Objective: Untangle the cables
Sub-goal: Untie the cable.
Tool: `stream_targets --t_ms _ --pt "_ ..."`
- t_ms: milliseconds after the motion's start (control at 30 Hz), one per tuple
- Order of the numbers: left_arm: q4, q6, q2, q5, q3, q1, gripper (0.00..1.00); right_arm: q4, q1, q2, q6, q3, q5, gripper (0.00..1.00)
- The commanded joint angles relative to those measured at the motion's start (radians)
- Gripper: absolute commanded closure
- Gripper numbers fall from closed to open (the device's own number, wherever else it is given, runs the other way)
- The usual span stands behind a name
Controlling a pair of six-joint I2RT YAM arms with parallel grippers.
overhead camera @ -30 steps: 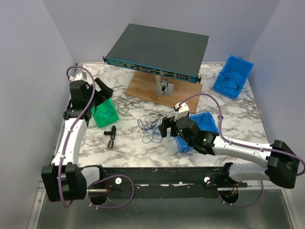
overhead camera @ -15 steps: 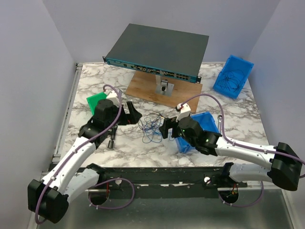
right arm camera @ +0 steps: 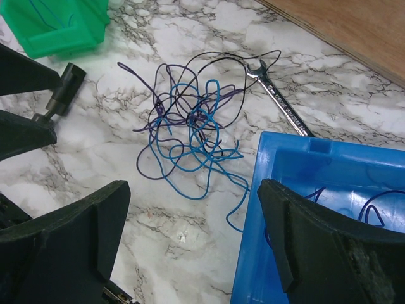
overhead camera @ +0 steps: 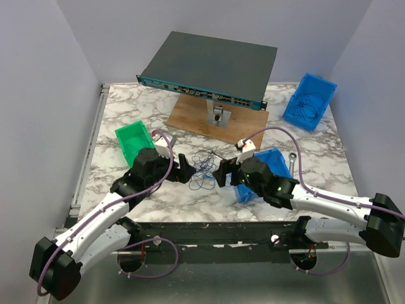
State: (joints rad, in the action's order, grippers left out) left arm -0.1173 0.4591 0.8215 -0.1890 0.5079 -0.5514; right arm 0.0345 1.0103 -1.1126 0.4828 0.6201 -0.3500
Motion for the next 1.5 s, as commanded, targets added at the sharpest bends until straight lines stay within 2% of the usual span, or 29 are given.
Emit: stream_targets --t_ms 0,133,267,633,667,833,867,900,933,1067,1200,1333,1467 --pt "0.076 -0.059 0.040 -0.048 0.007 -0.034 0.18 -0.067 -0.002 0.002 0.017 -0.016 0.026 0.09" --pt "0.066 -0.057 0.108 0.013 0.035 -0.051 0.25 -0.067 -0.002 0.006 0.028 -0.014 0.029 0.09" --pt "0.076 -0.060 0.189 -0.007 0.074 -0.064 0.28 -0.070 -0.002 0.008 0.032 -0.011 0.030 0.09" --pt "0.106 -0.132 0.446 0.023 0.213 -0.122 0.31 -0.101 -0.002 0.026 0.053 0.010 0.023 0.10" --pt "0.101 -0.137 0.475 0.035 0.236 -0.122 0.34 -0.107 -0.002 0.031 0.054 0.013 0.021 0.10" --pt "0.047 -0.157 0.599 0.058 0.331 -0.122 0.66 -0.133 -0.003 0.055 0.065 0.022 0.013 0.11" --pt "0.034 -0.158 0.611 0.060 0.344 -0.122 0.76 -0.137 -0.001 0.060 0.069 0.021 0.009 0.11" --pt "0.019 -0.158 0.618 0.067 0.353 -0.122 0.93 -0.141 -0.002 0.065 0.075 0.020 0.007 0.11" --pt "0.001 -0.157 0.617 0.085 0.360 -0.122 1.00 -0.144 -0.002 0.070 0.079 0.019 0.007 0.12" --pt "-0.033 -0.152 0.518 0.137 0.342 -0.122 1.00 -0.143 -0.001 0.083 0.084 0.009 0.018 0.15" --pt "-0.062 -0.162 0.379 0.088 0.328 -0.121 1.00 -0.116 -0.002 0.047 0.060 0.008 0.070 0.16" --pt "-0.165 -0.140 0.309 0.091 0.360 -0.121 1.00 -0.107 -0.002 -0.014 0.046 0.041 0.146 0.17" --pt "-0.162 -0.124 0.220 0.052 0.332 -0.121 1.00 -0.065 -0.002 -0.055 0.050 0.045 0.187 0.17"
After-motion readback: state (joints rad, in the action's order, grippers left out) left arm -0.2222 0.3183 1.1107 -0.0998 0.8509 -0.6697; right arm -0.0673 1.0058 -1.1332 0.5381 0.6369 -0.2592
